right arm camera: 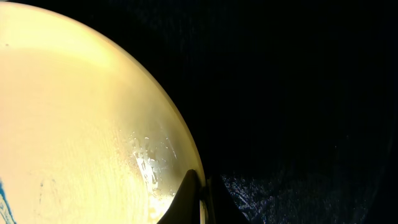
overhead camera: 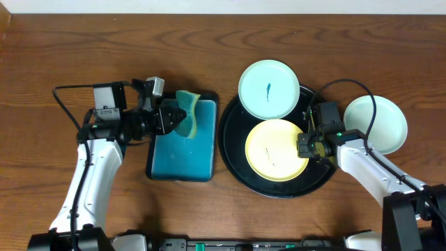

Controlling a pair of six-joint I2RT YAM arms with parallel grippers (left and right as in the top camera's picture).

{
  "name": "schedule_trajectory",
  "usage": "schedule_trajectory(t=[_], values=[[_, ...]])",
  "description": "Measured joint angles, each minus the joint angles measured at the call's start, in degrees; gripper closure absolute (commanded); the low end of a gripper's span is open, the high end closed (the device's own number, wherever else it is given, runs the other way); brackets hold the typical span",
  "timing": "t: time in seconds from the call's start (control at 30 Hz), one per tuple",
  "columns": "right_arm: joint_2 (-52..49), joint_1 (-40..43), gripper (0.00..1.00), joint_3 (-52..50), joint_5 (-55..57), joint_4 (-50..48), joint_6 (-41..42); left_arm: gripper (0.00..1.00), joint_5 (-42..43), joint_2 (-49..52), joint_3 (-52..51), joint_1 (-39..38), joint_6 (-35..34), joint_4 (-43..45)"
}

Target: Clean dirty plates on tray and stack at the side

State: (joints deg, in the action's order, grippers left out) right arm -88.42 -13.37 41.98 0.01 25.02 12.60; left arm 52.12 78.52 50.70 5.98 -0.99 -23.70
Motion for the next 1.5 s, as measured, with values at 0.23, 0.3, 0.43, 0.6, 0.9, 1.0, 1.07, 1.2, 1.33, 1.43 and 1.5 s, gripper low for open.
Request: schedule_trajectory(t=[0.23, 0.3, 0.43, 0.6, 0.9, 1.0, 1.07, 1.2, 1.33, 1.43, 1.5], values=[[0.0, 0.0, 0.99, 0.0, 0.0, 0.0, 0.0, 0.93, 2.3, 0.0, 0.0, 0.6, 1.3, 0.0], [0.0, 0.0, 0.99, 0.0, 0.0, 0.0, 0.0, 0.93, 2.6, 0.0, 0.0, 0.6, 1.3, 0.0], [0.0, 0.0, 0.99, 0.0, 0.0, 0.0, 0.0, 0.93, 3.1, 0.0, 0.0, 0.6, 1.4, 0.0], [0.0, 0.0, 0.99, 0.0, 0.0, 0.0, 0.0, 0.92, 3.1, 0.0, 0.0, 0.6, 1.5, 0.0], [0.0, 0.0, 0.99, 0.0, 0.0, 0.0, 0.0, 0.93, 3.1, 0.0, 0.0, 0.6, 1.5, 0.0], [0.0, 0.0, 0.99, 0.0, 0.0, 0.0, 0.0, 0.93, 3.1, 0.0, 0.0, 0.6, 1.5, 0.0], [0.0, 0.0, 0.99, 0.0, 0.0, 0.0, 0.0, 0.93, 3.1, 0.0, 0.0, 0.6, 1.5, 0.0], [0.0, 0.0, 0.99, 0.0, 0.0, 0.0, 0.0, 0.86, 3.1, 0.0, 0.0, 0.6, 1.5, 0.0], [0.0, 0.0, 0.99, 0.0, 0.0, 0.0, 0.0, 0.84, 3.1, 0.0, 0.0, 0.6, 1.9, 0.0], [0.0, 0.0, 0.99, 0.0, 0.0, 0.0, 0.0, 0.93, 3.4, 0.0, 0.0, 0.6, 2.2, 0.0], [0.0, 0.0, 0.99, 0.0, 0.0, 0.0, 0.0, 0.93, 3.5, 0.0, 0.0, 0.6, 2.3, 0.0]])
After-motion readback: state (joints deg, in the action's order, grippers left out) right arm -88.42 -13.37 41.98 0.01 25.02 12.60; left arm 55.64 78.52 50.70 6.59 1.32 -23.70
